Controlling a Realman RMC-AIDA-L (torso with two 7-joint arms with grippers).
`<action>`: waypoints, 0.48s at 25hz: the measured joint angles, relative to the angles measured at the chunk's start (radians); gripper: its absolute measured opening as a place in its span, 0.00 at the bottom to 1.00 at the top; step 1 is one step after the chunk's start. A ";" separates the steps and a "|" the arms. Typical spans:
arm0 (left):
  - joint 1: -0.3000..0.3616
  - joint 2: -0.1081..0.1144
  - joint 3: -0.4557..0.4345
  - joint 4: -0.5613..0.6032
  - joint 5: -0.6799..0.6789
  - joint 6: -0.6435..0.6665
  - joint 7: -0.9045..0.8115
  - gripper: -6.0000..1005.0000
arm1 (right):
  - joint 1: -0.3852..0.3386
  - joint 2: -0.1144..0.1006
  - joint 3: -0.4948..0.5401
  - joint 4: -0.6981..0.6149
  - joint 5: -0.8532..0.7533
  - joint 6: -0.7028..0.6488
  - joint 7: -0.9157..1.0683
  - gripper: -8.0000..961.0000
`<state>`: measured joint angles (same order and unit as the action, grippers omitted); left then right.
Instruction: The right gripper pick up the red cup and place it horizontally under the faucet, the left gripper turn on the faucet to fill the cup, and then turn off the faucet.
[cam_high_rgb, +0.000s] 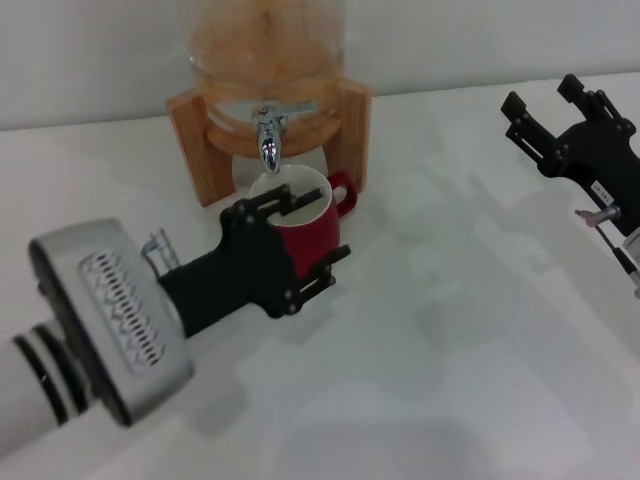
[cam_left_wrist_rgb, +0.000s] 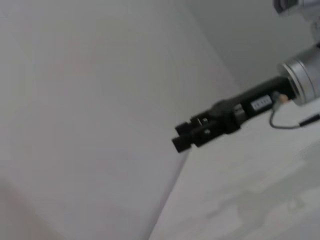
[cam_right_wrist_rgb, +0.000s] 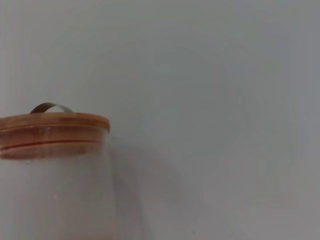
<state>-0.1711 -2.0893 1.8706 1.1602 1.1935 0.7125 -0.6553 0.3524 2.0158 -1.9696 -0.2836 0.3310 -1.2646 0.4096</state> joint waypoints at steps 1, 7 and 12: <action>0.054 0.000 0.017 0.018 -0.058 -0.001 0.050 0.60 | 0.000 0.000 -0.006 0.001 0.000 0.000 0.000 0.85; 0.158 0.000 0.048 0.049 -0.217 -0.003 0.168 0.60 | -0.003 0.000 -0.032 0.002 -0.001 0.000 0.002 0.85; 0.295 0.001 0.097 0.058 -0.496 0.015 0.412 0.60 | -0.003 0.000 -0.048 0.005 -0.002 0.001 0.002 0.85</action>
<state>0.1235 -2.0884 1.9676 1.2182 0.6979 0.7273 -0.2429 0.3492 2.0155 -2.0180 -0.2784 0.3286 -1.2639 0.4120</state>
